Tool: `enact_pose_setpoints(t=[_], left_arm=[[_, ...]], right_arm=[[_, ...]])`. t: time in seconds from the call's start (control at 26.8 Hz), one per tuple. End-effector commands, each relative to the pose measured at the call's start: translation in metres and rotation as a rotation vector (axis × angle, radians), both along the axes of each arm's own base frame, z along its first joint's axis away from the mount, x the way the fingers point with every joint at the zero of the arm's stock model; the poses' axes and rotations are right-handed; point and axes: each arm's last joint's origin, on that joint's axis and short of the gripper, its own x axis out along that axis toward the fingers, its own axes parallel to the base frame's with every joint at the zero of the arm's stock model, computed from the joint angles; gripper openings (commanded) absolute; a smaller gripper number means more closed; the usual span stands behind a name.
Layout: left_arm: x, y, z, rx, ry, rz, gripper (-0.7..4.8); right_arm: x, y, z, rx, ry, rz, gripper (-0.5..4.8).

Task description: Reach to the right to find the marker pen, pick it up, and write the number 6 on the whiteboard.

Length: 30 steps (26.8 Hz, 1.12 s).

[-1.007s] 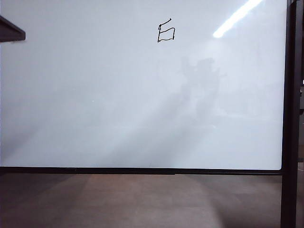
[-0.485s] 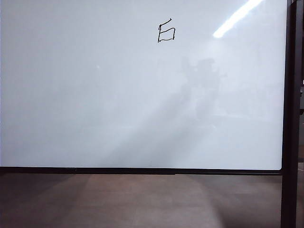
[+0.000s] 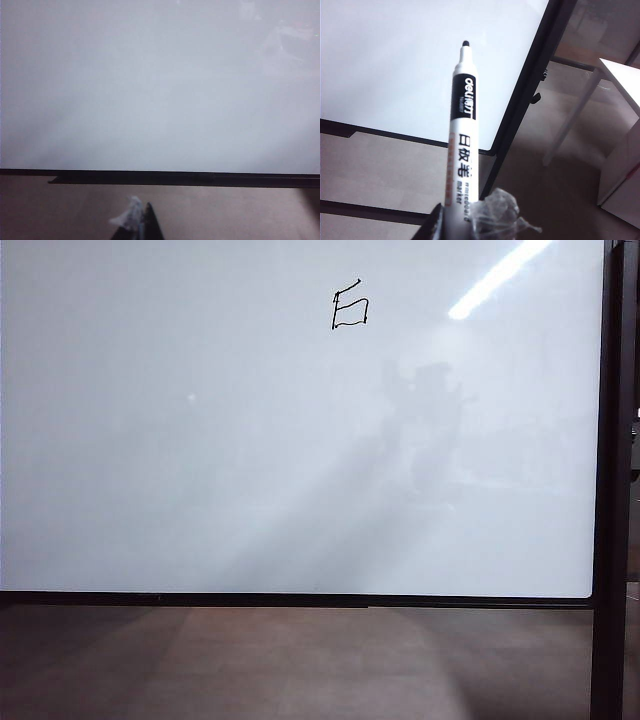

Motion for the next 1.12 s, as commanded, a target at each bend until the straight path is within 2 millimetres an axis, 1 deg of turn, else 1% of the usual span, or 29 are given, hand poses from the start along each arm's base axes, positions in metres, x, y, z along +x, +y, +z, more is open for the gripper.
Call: enact_pose_setpoints(t=[0.04,0.22,0.3,0.82,0.89,0.97,1.12], left_arm=[[0.0,-0.003,0.001,-0.005,-0.013,0.011,-0.05],[0.0,-0.006,0.002,-0.008,-0.014,0.018,-0.04],[0.0,-0.005,0.001,-0.008,-0.013,0.022,0.22],[0.0,-0.005,0.001,-0.008,-0.013,0.02,0.22],[0.0,-0.005,0.001,-0.008,-0.013,0.02,0.22],[0.0,-0.005,0.001,-0.008,-0.013,0.02,0.22],[0.0,-0.005,0.001,-0.008,-0.013,0.02,0.22]], right_arm=[[0.0,0.0,0.003,0.013,-0.02,-0.001,0.54],[0.0,0.0,0.003,0.013,-0.02,-0.001,0.54],[0.0,0.0,0.003,0.013,-0.02,-0.001,0.54],[-0.001,0.0,0.003,0.015,-0.023,0.001,0.54],[0.001,-0.001,-0.001,0.018,-0.031,-0.015,0.54],[0.004,-0.004,-0.017,0.049,-0.085,-0.015,0.54],[0.006,-0.012,-0.039,0.106,-0.154,0.055,0.54]])
